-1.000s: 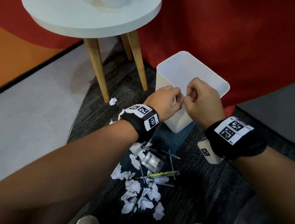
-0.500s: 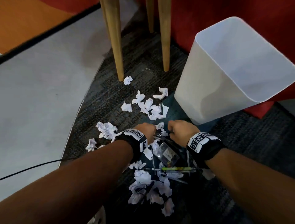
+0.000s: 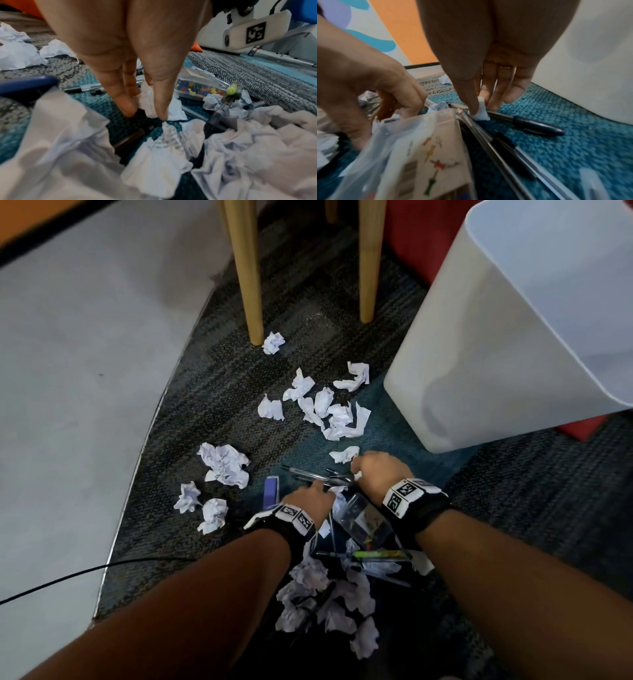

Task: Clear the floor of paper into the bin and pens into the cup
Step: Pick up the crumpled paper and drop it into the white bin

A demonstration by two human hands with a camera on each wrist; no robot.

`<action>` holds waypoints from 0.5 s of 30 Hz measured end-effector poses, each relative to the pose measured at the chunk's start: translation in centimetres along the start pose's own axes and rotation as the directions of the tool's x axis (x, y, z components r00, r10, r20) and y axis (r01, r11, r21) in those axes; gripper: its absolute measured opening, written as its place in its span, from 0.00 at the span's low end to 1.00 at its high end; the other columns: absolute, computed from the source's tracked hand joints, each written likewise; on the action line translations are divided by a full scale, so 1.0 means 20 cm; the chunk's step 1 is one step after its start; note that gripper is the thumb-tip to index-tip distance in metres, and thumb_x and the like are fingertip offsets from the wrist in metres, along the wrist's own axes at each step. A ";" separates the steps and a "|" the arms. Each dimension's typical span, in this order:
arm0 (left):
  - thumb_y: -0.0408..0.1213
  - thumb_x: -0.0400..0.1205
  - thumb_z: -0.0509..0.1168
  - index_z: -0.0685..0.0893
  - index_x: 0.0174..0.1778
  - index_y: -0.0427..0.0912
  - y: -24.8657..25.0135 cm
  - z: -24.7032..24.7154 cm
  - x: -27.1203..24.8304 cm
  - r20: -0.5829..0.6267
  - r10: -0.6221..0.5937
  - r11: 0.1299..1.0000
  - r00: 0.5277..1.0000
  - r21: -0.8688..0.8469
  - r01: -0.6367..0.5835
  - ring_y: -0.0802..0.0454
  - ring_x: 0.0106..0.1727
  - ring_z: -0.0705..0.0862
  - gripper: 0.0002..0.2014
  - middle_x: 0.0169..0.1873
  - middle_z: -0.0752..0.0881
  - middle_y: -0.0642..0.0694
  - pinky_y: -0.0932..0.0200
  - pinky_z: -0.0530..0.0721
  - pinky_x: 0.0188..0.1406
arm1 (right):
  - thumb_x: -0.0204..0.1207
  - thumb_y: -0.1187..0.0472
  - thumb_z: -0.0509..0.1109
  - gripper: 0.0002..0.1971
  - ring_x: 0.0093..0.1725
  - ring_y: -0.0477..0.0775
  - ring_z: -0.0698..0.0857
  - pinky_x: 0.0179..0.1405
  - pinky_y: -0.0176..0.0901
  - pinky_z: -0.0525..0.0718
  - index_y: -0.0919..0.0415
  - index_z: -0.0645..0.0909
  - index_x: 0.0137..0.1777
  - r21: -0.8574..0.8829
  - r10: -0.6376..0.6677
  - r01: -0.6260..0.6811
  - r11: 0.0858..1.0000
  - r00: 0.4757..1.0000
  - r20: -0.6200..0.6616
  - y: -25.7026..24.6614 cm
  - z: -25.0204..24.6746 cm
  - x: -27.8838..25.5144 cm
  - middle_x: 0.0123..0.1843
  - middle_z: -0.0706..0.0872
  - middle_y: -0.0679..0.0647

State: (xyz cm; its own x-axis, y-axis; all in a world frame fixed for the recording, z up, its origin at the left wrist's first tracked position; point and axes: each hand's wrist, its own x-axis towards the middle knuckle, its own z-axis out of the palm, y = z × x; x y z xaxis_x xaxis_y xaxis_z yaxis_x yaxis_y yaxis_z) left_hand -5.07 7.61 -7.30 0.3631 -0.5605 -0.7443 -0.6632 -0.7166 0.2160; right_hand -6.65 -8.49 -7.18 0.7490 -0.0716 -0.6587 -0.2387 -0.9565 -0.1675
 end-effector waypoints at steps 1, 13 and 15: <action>0.25 0.82 0.60 0.74 0.62 0.34 -0.01 0.00 0.00 0.003 0.010 1.000 1.000 0.026 -0.010 0.32 0.57 0.81 0.13 0.64 0.71 0.33 0.42 0.82 0.48 | 0.77 0.66 0.64 0.17 0.63 0.63 0.82 0.61 0.54 0.83 0.55 0.82 0.64 -0.009 0.013 -0.013 1.000 1.000 0.005 0.00 0.00 0.00 0.64 0.82 0.59; 0.26 0.82 0.61 0.79 0.58 0.34 -0.01 -0.03 0.00 -0.014 0.049 0.999 0.999 0.016 -0.048 0.33 0.57 0.82 0.10 0.59 0.80 0.34 0.46 0.80 0.51 | 0.76 0.69 0.63 0.22 0.58 0.63 0.84 0.53 0.49 0.82 0.52 0.76 0.70 0.122 -0.029 0.049 0.991 0.987 -0.160 -0.05 -0.07 0.06 0.62 0.84 0.60; 0.25 0.81 0.60 0.79 0.59 0.34 -0.02 -0.03 0.00 -0.024 0.049 0.999 0.999 -0.007 -0.049 0.33 0.57 0.81 0.11 0.59 0.79 0.33 0.45 0.80 0.52 | 0.77 0.69 0.62 0.25 0.56 0.64 0.84 0.50 0.51 0.82 0.51 0.70 0.73 0.078 -0.012 0.023 0.997 0.990 -0.137 -0.05 -0.04 0.08 0.59 0.85 0.61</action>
State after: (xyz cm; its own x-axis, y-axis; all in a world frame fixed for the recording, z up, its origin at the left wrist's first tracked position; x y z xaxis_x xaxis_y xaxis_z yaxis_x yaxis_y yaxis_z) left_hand -4.53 7.67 -6.97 0.3461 -0.6045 -0.7175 -0.6756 -0.6912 0.2565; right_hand -4.71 -7.92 -7.37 0.8294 -0.0986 -0.5500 -0.2695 -0.9328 -0.2393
